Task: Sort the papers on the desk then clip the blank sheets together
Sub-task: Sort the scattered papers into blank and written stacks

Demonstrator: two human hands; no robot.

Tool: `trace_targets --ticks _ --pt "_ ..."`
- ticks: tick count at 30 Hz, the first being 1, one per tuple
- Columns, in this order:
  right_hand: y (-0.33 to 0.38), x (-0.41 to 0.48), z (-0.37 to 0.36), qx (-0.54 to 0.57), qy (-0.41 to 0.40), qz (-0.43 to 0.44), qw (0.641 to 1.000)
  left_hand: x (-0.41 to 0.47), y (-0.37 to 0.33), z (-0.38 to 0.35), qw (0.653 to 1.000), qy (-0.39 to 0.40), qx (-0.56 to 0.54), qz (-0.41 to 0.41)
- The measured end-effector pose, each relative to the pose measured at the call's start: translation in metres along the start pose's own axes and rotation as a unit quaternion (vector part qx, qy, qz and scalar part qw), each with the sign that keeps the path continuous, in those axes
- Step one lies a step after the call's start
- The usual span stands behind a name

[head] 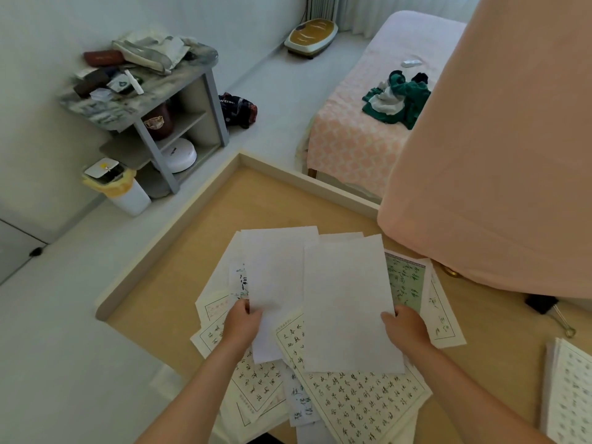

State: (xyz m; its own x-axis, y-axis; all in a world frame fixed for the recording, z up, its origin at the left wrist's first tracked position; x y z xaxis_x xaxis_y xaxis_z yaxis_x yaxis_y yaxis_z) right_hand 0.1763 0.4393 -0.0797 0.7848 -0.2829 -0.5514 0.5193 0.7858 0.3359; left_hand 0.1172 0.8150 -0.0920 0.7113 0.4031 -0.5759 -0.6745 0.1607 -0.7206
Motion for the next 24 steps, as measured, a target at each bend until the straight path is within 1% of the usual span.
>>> trace_targets --ticks 1,2,4,5,6,7,9,10,11,12,13,14,16,18,19,21,24 --pt "-0.003 -0.004 -0.004 0.008 0.028 0.005 1.0 -0.004 -0.001 0.002 1.0 -0.005 0.015 -0.016" --pt "-0.005 -0.009 -0.007 0.017 0.048 0.01 0.999 -0.008 -0.006 0.006 0.998 -0.018 0.038 -0.048" --pt "-0.01 -0.018 -0.01 0.022 0.072 0.019 0.997 -0.019 -0.011 0.019 0.988 -0.072 0.078 -0.114" --pt "-0.011 -0.024 -0.012 0.016 0.082 0.023 0.996 -0.023 -0.008 0.024 0.985 -0.086 0.084 -0.126" --pt "-0.012 -0.028 -0.015 0.007 0.09 0.027 0.996 -0.025 -0.004 0.025 0.987 -0.078 0.076 -0.118" --pt "-0.014 -0.033 -0.017 -0.005 0.095 0.027 0.995 -0.027 0.005 0.021 0.993 -0.043 0.063 -0.087" --pt "-0.017 -0.042 -0.023 -0.03 0.109 0.025 0.993 -0.034 0.027 0.002 0.996 0.076 0.038 -0.003" --pt "-0.018 -0.046 -0.025 -0.045 0.113 0.026 0.992 -0.041 0.037 -0.01 0.989 0.14 0.012 0.039" --pt "-0.017 -0.048 -0.026 -0.058 0.111 0.032 0.992 -0.049 0.044 -0.02 0.979 0.187 -0.015 0.078" --pt "-0.016 -0.05 -0.026 -0.065 0.104 0.042 0.992 -0.056 0.049 -0.027 0.97 0.216 -0.037 0.105" --pt "-0.015 -0.05 -0.024 -0.061 0.093 0.049 0.993 -0.061 0.052 -0.031 0.965 0.228 -0.051 0.122" --pt "-0.013 -0.05 -0.022 -0.038 0.085 0.052 0.994 -0.065 0.054 -0.034 0.962 0.229 -0.069 0.132" --pt "-0.011 -0.051 -0.018 0.037 0.086 0.044 0.995 -0.068 0.058 -0.037 0.961 0.2 -0.116 0.153" --pt "-0.014 -0.049 -0.014 0.115 0.078 0.015 0.99 -0.069 0.06 -0.041 0.955 0.167 -0.18 0.165" --pt "-0.015 -0.049 -0.014 0.132 0.073 0.005 0.989 -0.072 0.055 -0.043 0.953 0.155 -0.204 0.162" --pt "-0.012 -0.052 -0.018 0.118 0.079 0.016 0.99 -0.077 0.044 -0.05 0.955 0.147 -0.217 0.138" --pt "0.004 -0.062 -0.03 0.089 0.106 0.092 0.986 -0.072 0.023 -0.054 0.978 0.136 -0.154 0.05"
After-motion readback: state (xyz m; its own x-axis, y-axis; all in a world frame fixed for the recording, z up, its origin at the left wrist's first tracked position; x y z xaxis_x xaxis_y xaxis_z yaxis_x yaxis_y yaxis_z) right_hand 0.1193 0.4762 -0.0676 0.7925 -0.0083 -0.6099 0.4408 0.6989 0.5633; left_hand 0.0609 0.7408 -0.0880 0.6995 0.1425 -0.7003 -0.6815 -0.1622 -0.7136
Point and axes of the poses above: each hand's wrist, its own x-axis towards the middle knuckle, its own z-axis out of the back of the hand, y = z × x, the point moved 9 cm from there along x, towards the middle knuckle, and after that the axes turned 6 degrees about -x, right-handed, at the moved point
